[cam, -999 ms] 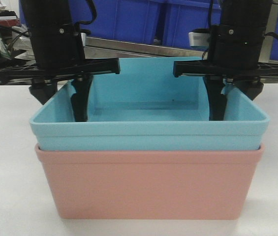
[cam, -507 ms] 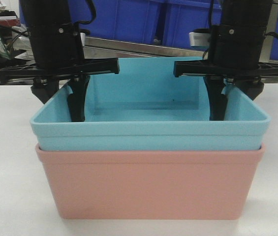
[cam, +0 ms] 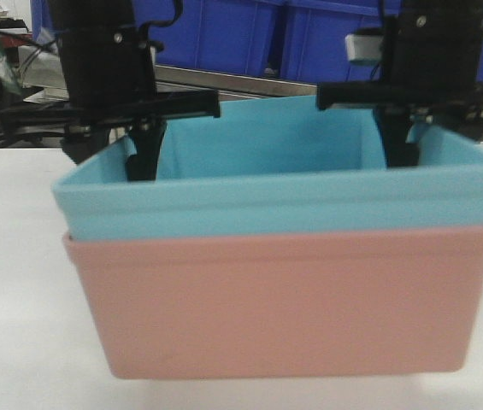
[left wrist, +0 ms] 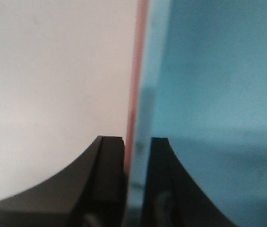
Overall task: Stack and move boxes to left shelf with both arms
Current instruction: 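Lift the stacked bins with both grippers toward the robot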
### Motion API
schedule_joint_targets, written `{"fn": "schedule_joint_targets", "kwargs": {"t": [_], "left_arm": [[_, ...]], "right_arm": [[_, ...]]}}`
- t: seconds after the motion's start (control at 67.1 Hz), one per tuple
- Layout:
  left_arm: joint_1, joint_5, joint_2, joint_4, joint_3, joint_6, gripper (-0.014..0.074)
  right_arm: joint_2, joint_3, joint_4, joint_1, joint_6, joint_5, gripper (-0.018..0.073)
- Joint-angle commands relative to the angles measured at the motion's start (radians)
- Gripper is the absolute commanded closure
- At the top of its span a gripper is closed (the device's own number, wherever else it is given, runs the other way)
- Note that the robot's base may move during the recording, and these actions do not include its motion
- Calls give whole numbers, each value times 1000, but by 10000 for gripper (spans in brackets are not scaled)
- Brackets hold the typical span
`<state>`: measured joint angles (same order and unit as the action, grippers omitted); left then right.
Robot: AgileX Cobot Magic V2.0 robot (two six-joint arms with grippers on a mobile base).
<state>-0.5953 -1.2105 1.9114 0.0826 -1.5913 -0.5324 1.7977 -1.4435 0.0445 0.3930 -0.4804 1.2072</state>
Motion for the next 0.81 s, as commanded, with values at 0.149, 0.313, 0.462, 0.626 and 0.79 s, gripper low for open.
{"fn": "schedule_joint_targets", "kwargs": {"t": [0.149, 0.313, 0.462, 0.626, 0.79], "left_arm": [[-64, -132, -181, -14, -22, -71, 608], [-99, -132, -254, -12, 46, -97, 608], [-145, -132, -333, -27, 143, -153, 608], [-201, -132, -424, -59, 246, -225, 608], [-235, -132, -496, -65, 311, -256, 608]], "right_arm": [[-181, 25, -10, 56, -52, 32, 493], [-267, 121, -12, 111, -87, 0, 493], [-345, 172, -12, 143, -111, -4, 493], [-416, 232, -12, 199, -156, -15, 493], [-451, 279, -13, 262, -205, -28, 493]]}}
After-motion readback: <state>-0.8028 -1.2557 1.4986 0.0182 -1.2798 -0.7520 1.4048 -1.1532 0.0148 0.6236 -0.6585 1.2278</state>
